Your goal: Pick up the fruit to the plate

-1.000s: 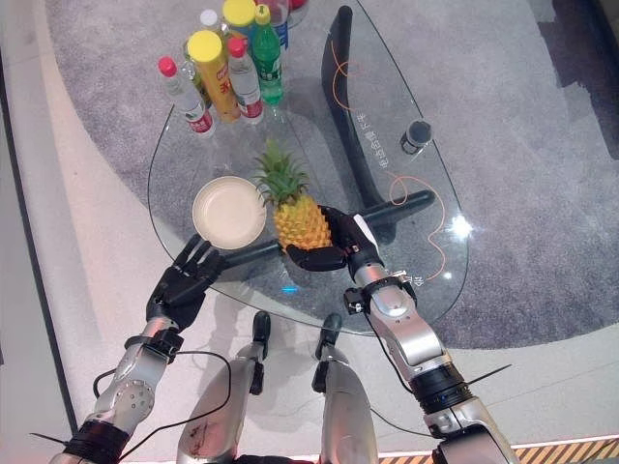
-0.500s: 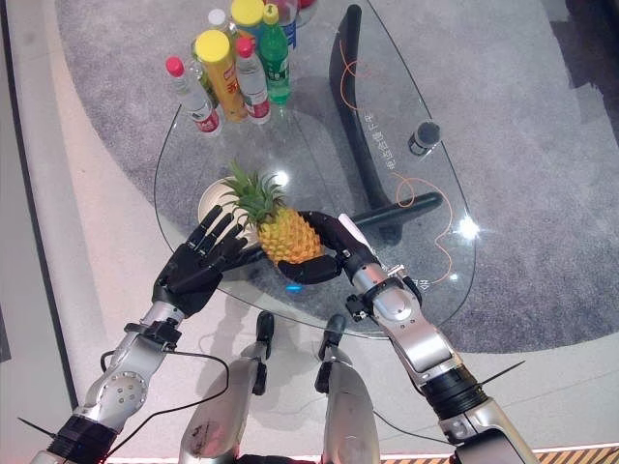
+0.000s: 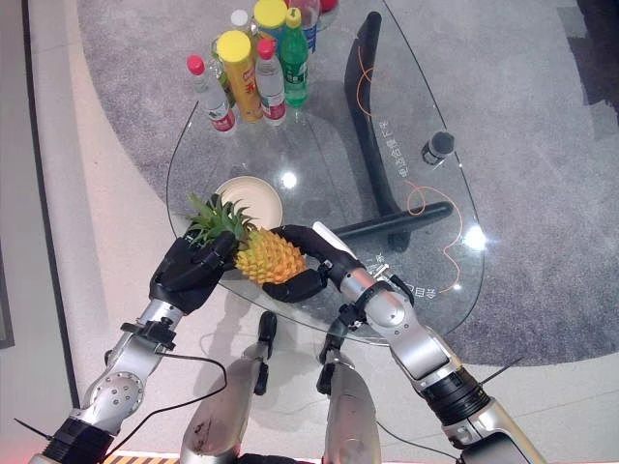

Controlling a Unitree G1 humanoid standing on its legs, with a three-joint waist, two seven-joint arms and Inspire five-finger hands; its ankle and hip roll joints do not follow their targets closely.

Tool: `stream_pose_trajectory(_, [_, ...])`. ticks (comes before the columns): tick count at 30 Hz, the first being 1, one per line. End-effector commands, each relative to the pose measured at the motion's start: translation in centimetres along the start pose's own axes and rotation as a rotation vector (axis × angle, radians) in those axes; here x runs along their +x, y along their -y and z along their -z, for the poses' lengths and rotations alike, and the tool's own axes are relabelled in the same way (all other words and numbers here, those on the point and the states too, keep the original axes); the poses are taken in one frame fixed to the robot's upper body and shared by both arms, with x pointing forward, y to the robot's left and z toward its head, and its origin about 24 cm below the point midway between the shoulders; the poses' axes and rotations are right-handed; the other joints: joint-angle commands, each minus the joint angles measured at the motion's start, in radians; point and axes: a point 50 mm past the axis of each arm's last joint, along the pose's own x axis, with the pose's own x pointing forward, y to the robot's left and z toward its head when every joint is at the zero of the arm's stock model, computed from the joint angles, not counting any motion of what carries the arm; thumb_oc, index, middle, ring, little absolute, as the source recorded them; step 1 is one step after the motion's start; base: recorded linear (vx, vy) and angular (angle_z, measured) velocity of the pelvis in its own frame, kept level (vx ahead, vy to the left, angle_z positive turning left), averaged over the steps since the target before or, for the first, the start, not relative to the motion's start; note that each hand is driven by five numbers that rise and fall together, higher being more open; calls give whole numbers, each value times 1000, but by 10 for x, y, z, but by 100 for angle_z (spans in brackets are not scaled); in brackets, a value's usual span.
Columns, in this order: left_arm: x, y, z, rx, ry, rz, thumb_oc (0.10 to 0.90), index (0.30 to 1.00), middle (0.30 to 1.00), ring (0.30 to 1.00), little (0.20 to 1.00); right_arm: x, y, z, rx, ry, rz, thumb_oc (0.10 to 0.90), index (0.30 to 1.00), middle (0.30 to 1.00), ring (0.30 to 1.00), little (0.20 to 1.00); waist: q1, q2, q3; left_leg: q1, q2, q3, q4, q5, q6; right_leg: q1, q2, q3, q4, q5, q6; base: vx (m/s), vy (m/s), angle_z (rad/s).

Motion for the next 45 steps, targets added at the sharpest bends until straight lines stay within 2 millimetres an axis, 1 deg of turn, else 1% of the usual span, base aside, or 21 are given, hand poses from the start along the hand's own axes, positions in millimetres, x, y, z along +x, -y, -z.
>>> stream_pose_trajectory(1, [14, 69, -26, -55, 160, 386, 800, 900, 900, 900, 900, -1, -11, -77, -106, 396, -102, 100, 300, 300, 300, 200, -1, 1, -25, -16, -94, -23, 123, -102, 38, 60, 49, 3, 40, -4, 20, 0, 0, 0])
stream_pose_trajectory(6, [15, 77, -23, -71, 140, 420, 800, 900, 900, 900, 900, 0, -17, -85, -123, 428, -156, 100, 300, 300, 300, 200, 3, 0, -25, -16, -99, -30, 127, -101, 42, 66, 52, 8, 37, -3, 18, 0, 0, 0])
stream_pose_trajectory(9, [16, 80, -22, -82, 141, 430, 800, 900, 900, 900, 900, -1, -25, -93, -109, 466, -264, 100, 300, 300, 300, 200, 6, 1, -25, -14, -101, -34, 128, -102, 41, 70, 51, 11, 35, -3, 17, 0, 0, 0])
stream_pose_trajectory(11, [17, 81, -21, -96, 144, 425, 800, 900, 900, 900, 900, -4, -36, -102, -87, 522, -384, 100, 300, 300, 300, 200, 8, 0, -25, -15, -104, -39, 133, -103, 42, 70, 52, 14, 35, -3, 17, 0, 0, 0])
stream_pose_trajectory(12, [18, 81, -20, -97, 143, 424, 800, 900, 900, 900, 900, -4, -38, -103, -82, 529, -399, 100, 300, 300, 300, 200, 9, 0, -25, -16, -105, -40, 133, -103, 42, 70, 52, 14, 35, -3, 17, 0, 0, 0])
stream_pose_trajectory(13, [19, 81, -17, -104, 142, 420, 800, 900, 900, 900, 900, -4, -46, -109, -58, 562, -460, 100, 300, 300, 300, 200, 12, -1, -25, -18, -107, -43, 137, -104, 43, 68, 53, 16, 36, -2, 17, 0, 0, 0])
stream_pose_trajectory(15, [20, 80, -13, -114, 134, 411, 800, 900, 900, 900, 900, -2, -53, -117, -36, 600, -512, 100, 300, 300, 300, 200, 18, -2, -25, -20, -108, -44, 142, -106, 43, 69, 51, 13, 36, -1, 17, 0, 0, 0])
stream_pose_trajectory(20, [22, 77, -4, -96, 102, 377, 800, 900, 900, 900, 900, 3, -60, -126, -14, 629, -524, 100, 300, 300, 300, 200, 29, -7, -25, -21, -109, -45, 149, -109, 43, 75, 46, 6, 36, -1, 20, 0, 0, 0])
stream_pose_trajectory(21, [22, 76, -3, -91, 97, 371, 369, 531, 531, 531, 469, 3, -60, -126, -15, 629, -522, 100, 300, 300, 300, 200, 30, -7, -25, -22, -108, -44, 151, -109, 43, 75, 46, 6, 37, -1, 20, 0, 0, 0])
stream_pose_trajectory(22, [22, 75, -3, -89, 91, 368, 100, 300, 300, 300, 200, 3, -59, -126, -16, 629, -520, 100, 300, 300, 300, 200, 31, -9, -25, -22, -108, -44, 150, -109, 44, 76, 46, 5, 37, 0, 21, 0, 0, 0])
stream_pose_trajectory(29, [17, 70, -6, -122, 129, 379, 100, 300, 300, 300, 200, -3, -58, -119, -16, 617, -524, 100, 300, 300, 300, 200, 23, -13, -25, -19, -102, -35, 149, -109, 43, 78, 48, 6, 33, 3, 22, 0, 0, 0])
stream_pose_trajectory(45, [16, 72, -8, -163, 203, 396, 100, 300, 300, 300, 200, 2, -58, -112, 9, 572, -453, 100, 300, 300, 300, 200, 27, -12, -25, -23, -100, -26, 163, -118, 45, 73, 28, -17, 51, 1, 27, 0, 0, 0])
